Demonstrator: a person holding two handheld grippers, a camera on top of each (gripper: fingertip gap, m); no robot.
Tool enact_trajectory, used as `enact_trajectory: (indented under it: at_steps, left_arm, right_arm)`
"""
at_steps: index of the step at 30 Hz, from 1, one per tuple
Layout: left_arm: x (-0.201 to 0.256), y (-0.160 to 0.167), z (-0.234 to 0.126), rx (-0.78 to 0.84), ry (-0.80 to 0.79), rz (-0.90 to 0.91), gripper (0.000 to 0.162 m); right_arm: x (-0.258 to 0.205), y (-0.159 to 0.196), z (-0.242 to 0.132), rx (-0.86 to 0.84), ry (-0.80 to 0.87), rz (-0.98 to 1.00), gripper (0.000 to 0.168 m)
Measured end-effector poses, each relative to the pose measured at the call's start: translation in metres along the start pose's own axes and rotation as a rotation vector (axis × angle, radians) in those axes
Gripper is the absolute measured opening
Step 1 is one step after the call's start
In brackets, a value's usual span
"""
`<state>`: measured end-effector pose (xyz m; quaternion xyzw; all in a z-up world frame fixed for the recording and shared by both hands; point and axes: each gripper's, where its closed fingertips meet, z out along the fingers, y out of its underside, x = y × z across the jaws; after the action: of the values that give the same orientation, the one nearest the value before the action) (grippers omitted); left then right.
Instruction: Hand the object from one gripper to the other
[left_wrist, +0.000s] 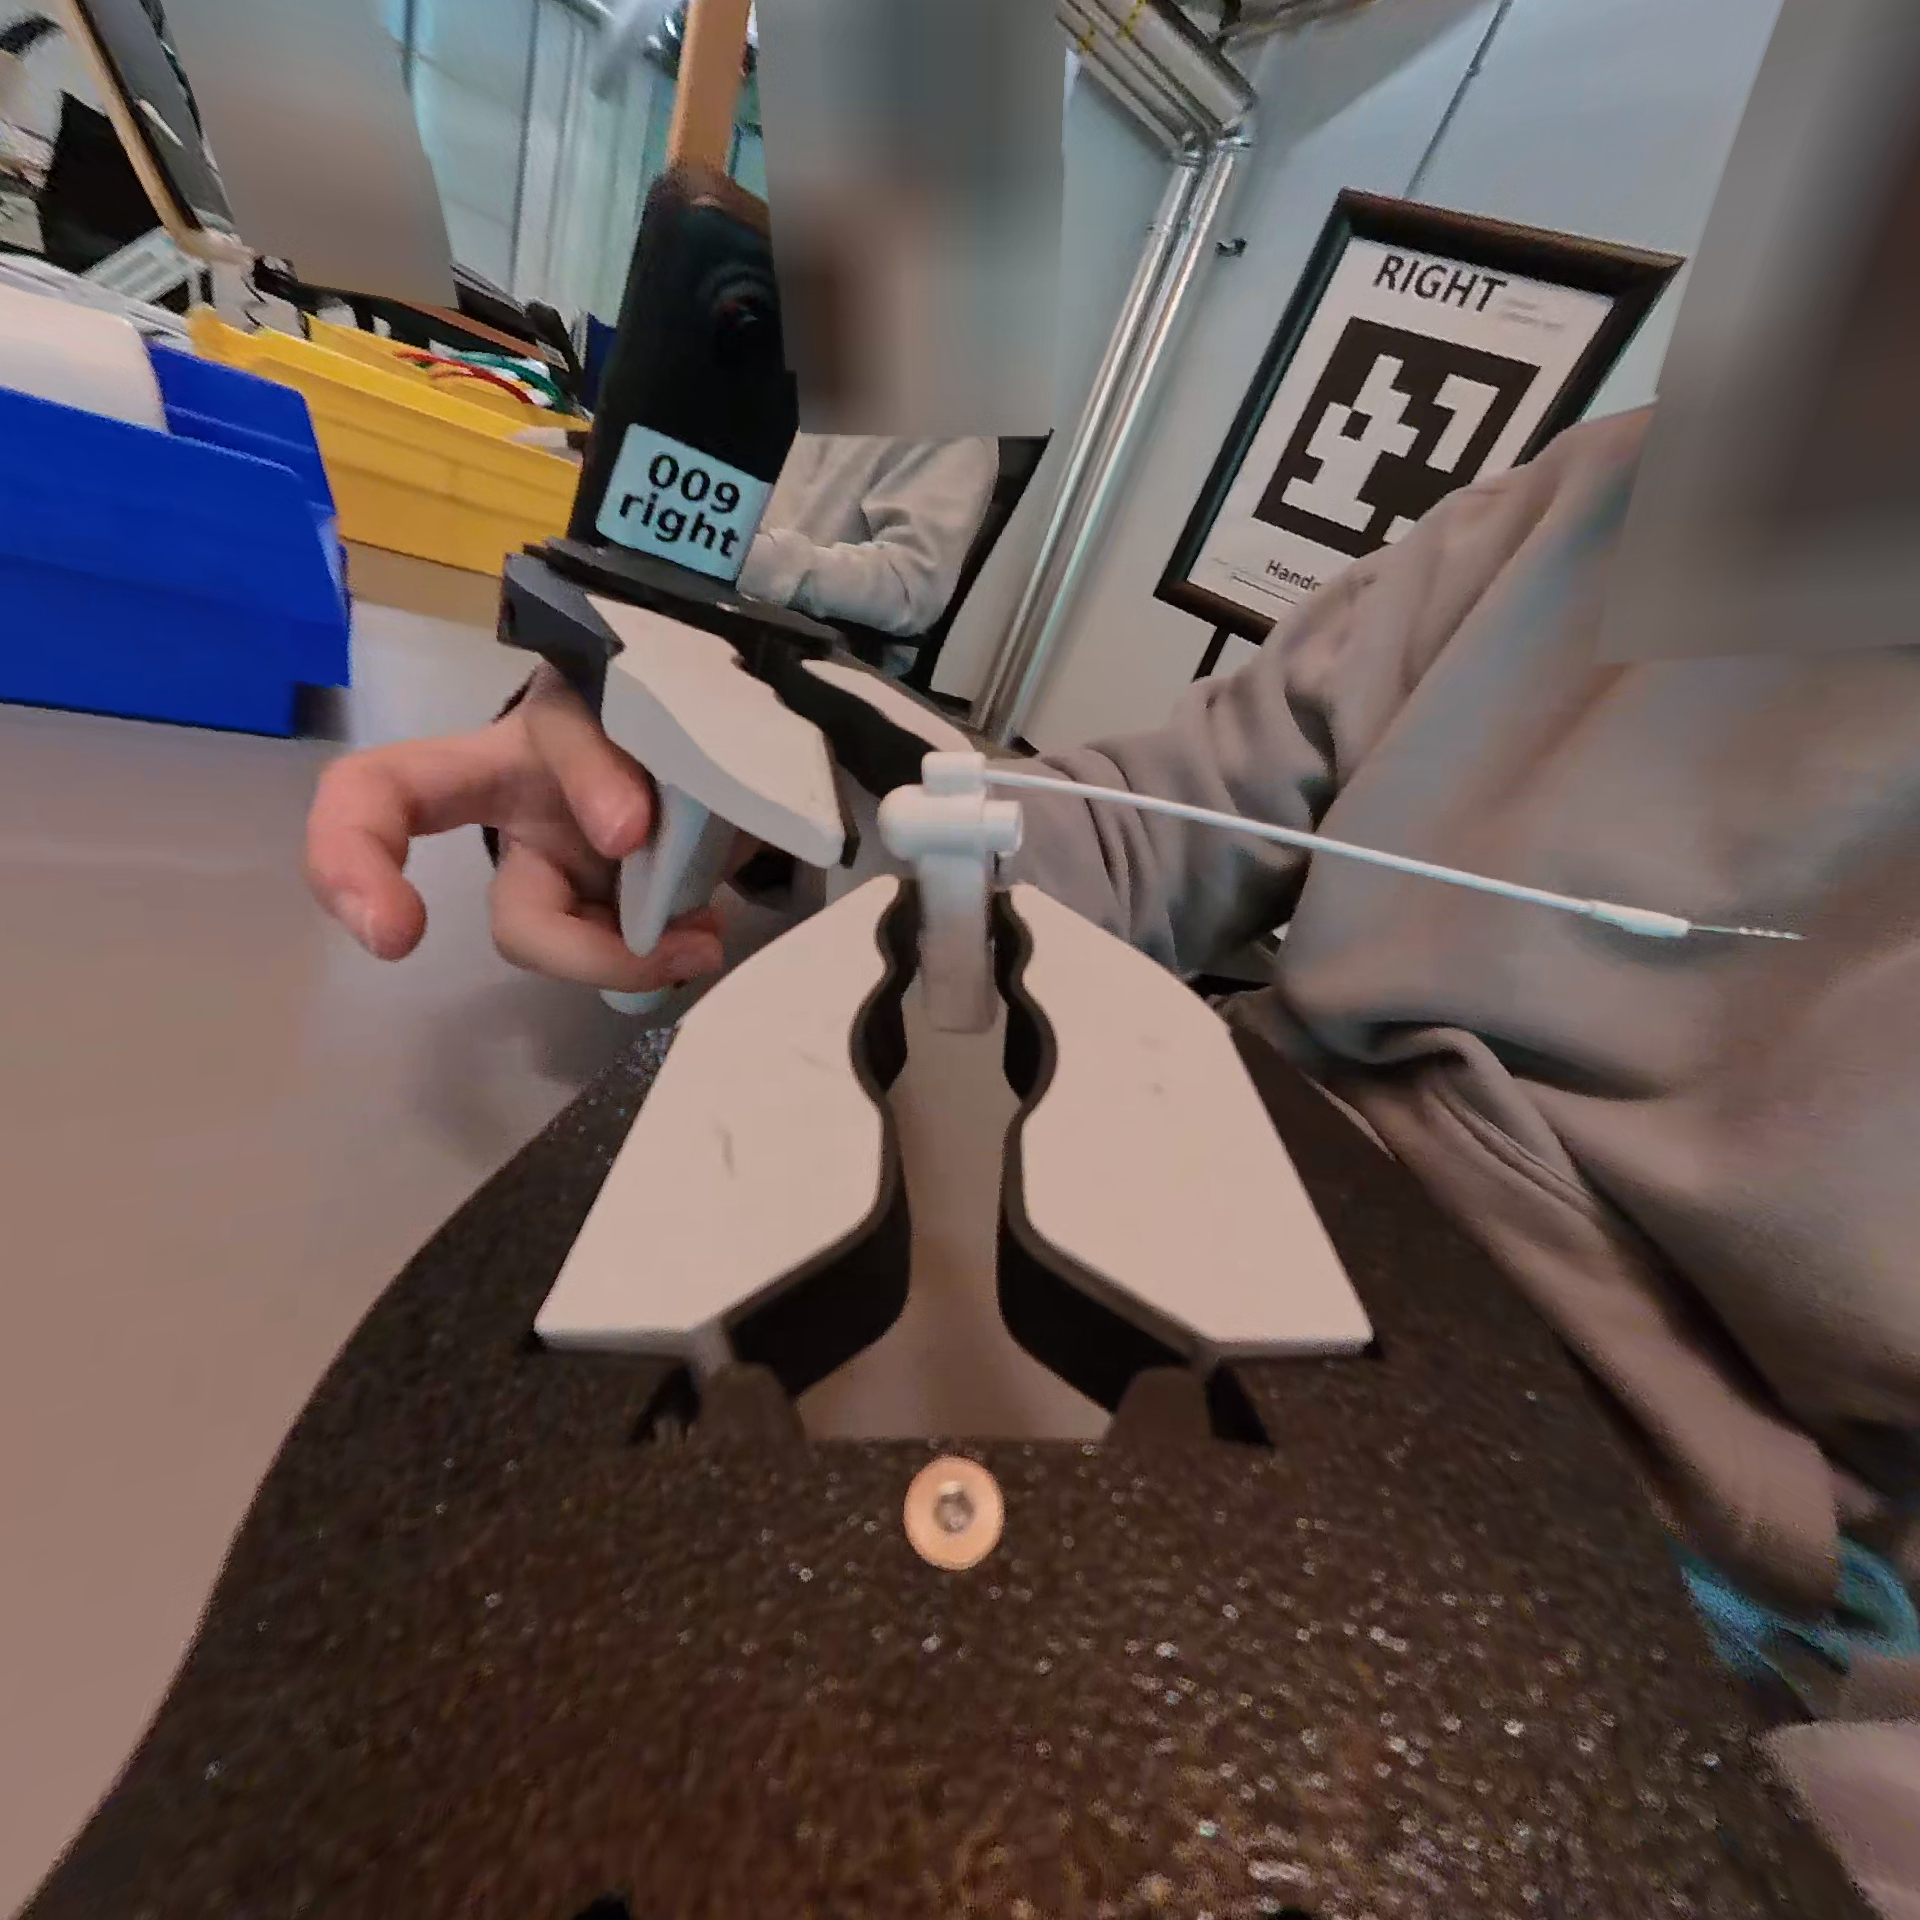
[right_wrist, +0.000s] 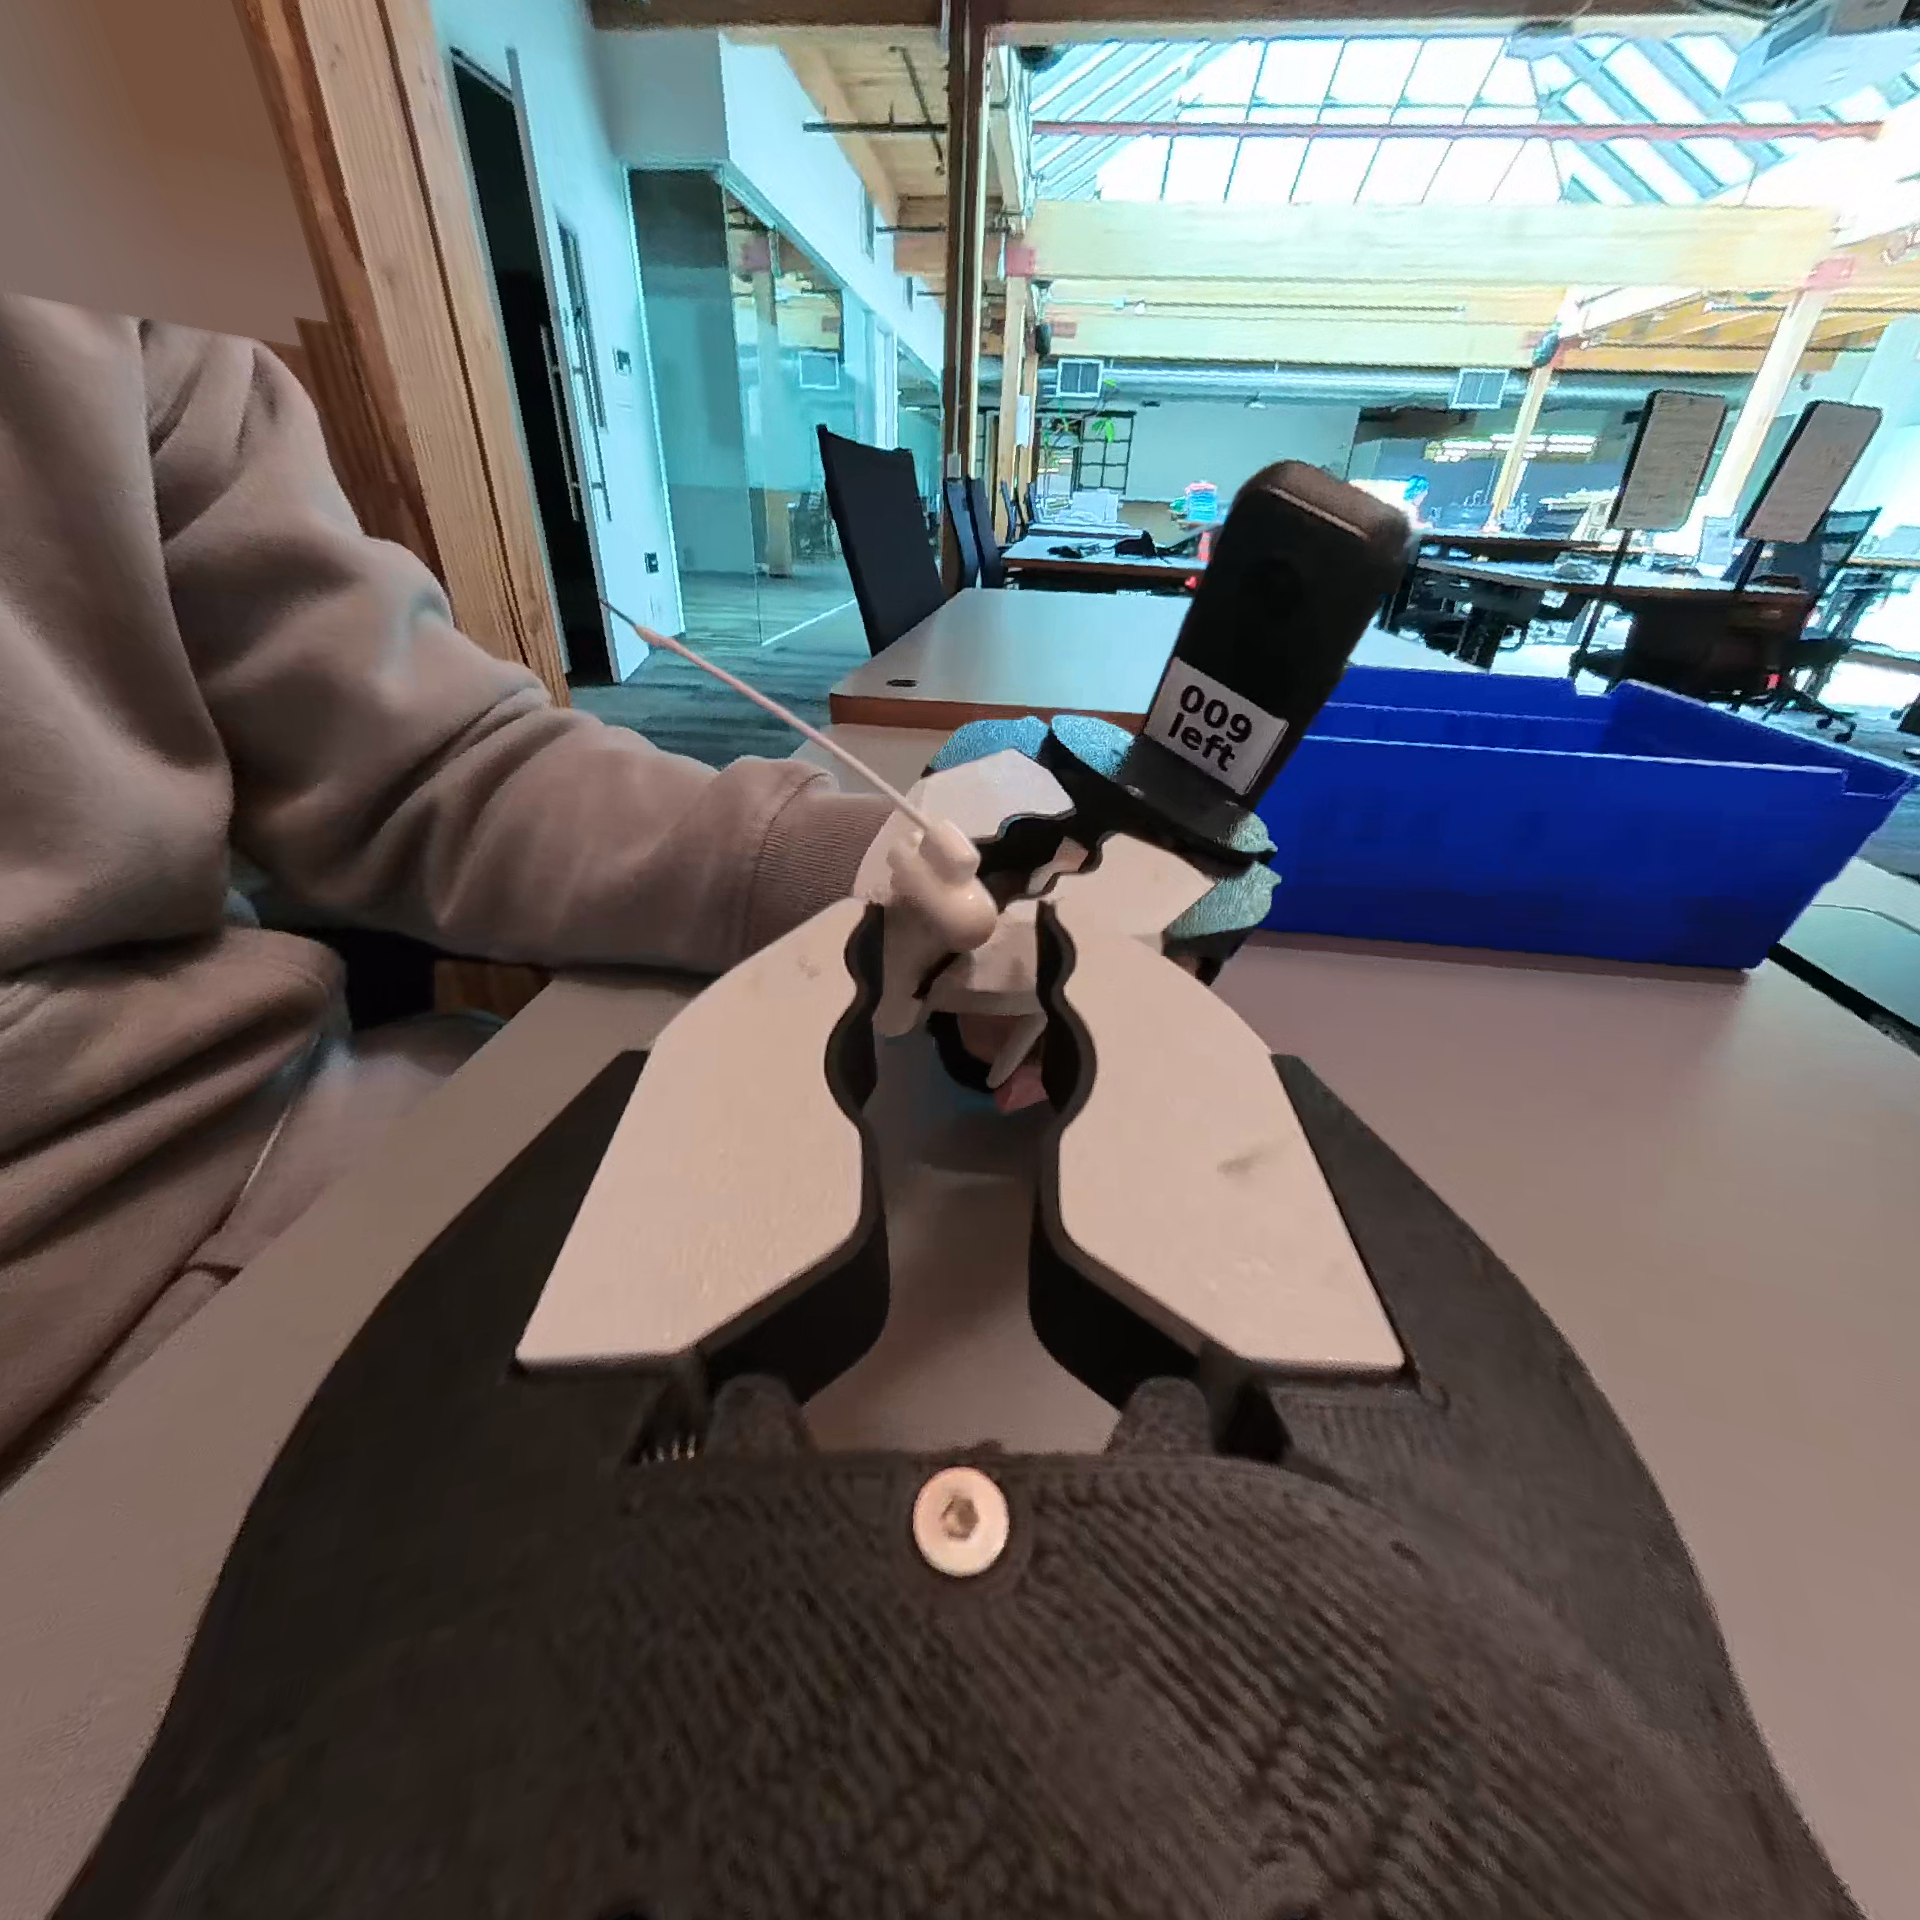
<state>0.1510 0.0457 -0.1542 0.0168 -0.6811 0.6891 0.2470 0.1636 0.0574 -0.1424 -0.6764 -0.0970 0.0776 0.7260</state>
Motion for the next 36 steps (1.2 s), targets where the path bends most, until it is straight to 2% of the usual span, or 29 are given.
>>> enact_trajectory:
  at_steps: [7,10,12,13,16,18,20,22,27,29,30,33,35,36]
  left_arm:
    - [0.010,0.013,0.006,-0.075,0.078,-0.034,0.014]
    - [0.001,0.003,0.002,-0.003,0.008,0.020,0.014]
    - [-0.022,-0.015,-0.008,0.099,-0.193,0.100,0.016]
    - [-0.039,-0.022,-0.017,0.127,-0.338,0.163,0.023]
    - [-0.068,-0.034,-0.042,0.090,-0.724,0.433,0.033]
    - [-0.071,-0.039,-0.043,0.050,-0.848,0.565,0.033]
    - [-0.077,-0.043,-0.042,0.007,-0.971,0.660,0.034]
    - [-0.082,-0.044,-0.044,-0.068,-1.095,0.774,0.035]
    - [-0.093,-0.033,-0.036,-0.271,-1.222,0.973,0.036]
    - [-0.094,-0.038,-0.040,-0.286,-1.298,1.006,0.029]
    - [-0.094,-0.038,-0.041,-0.289,-1.308,1.011,0.016]
    - [-0.093,-0.043,-0.047,-0.262,-1.330,0.983,0.014]
    - [-0.091,-0.044,-0.047,-0.222,-1.291,0.952,0.013]
    - [-0.089,-0.045,-0.046,-0.191,-1.257,0.922,0.013]
  right_arm:
    - [-0.018,0.006,0.002,-0.071,-0.108,-0.054,0.017]
    - [-0.005,-0.003,-0.001,-0.046,-0.012,-0.080,0.016]
    - [0.024,-0.012,-0.009,-0.013,0.172,-0.076,0.014]
    - [0.041,-0.016,-0.015,0.011,0.290,-0.062,0.014]
    - [0.074,-0.024,-0.035,0.100,0.528,0.015,0.013]
    - [0.090,-0.020,-0.044,0.108,0.669,0.054,0.013]
    - [0.096,-0.015,-0.045,0.111,0.740,0.093,0.013]
    - [0.096,-0.012,-0.041,0.144,0.743,0.151,0.013]
    - [0.096,-0.010,-0.037,0.265,0.731,0.285,0.013]
    - [0.094,-0.012,-0.034,0.286,0.704,0.292,0.013]
    - [0.094,-0.012,-0.034,0.283,0.708,0.284,0.013]
    - [0.091,-0.015,-0.032,0.276,0.677,0.245,0.013]
    - [0.086,-0.018,-0.030,0.262,0.615,0.187,0.014]
    - [0.084,-0.019,-0.031,0.259,0.592,0.172,0.025]
